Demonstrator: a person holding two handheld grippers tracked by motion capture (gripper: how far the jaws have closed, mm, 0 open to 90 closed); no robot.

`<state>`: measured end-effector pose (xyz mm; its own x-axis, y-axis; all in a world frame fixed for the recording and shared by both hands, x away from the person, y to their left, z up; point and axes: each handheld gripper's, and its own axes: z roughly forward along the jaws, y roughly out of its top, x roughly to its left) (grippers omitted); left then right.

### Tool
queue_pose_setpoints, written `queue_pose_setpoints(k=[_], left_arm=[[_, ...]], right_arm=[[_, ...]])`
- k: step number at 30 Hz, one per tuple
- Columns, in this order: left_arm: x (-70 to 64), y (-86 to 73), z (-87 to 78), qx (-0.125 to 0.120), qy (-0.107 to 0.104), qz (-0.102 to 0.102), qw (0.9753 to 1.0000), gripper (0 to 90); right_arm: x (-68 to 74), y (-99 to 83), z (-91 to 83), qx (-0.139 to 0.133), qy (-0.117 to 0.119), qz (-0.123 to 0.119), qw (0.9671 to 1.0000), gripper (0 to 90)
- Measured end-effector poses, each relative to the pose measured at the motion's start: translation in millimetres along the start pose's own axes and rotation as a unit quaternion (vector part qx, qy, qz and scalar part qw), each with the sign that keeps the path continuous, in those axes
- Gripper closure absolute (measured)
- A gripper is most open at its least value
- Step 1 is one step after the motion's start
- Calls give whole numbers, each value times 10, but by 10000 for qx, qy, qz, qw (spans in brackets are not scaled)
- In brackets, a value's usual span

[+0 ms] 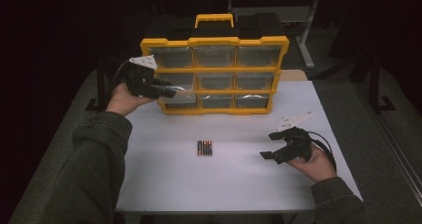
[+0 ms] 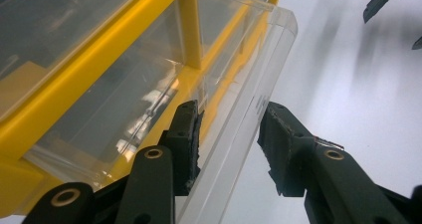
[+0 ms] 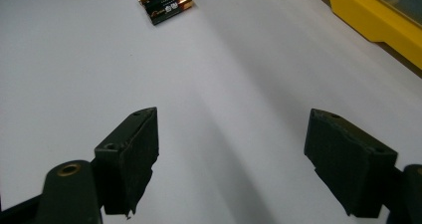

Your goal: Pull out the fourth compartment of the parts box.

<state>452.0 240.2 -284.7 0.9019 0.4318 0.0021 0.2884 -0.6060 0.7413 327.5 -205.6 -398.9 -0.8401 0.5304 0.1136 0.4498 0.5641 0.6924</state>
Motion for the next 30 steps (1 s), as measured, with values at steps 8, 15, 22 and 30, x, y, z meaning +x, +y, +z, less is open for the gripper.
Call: queue_pose_setpoints(k=[8, 15, 22, 30], left_arm=[[-27, -21, -31, -13, -206, -75, 9998, 619], [-68, -52, -103, 14, -368, -41, 9993, 620], [-113, -91, -123, 35, -387, 6, 9992, 627], [-146, -101, -159, 29, -470, 37, 9989, 634]], right_arm=[[9, 1, 2, 11, -1, 21, 10000, 203], [19, 2, 11, 22, 9, -7, 10000, 202], [31, 4, 21, 47, 21, 8, 10000, 201], [37, 5, 30, 50, 26, -3, 10000, 201]])
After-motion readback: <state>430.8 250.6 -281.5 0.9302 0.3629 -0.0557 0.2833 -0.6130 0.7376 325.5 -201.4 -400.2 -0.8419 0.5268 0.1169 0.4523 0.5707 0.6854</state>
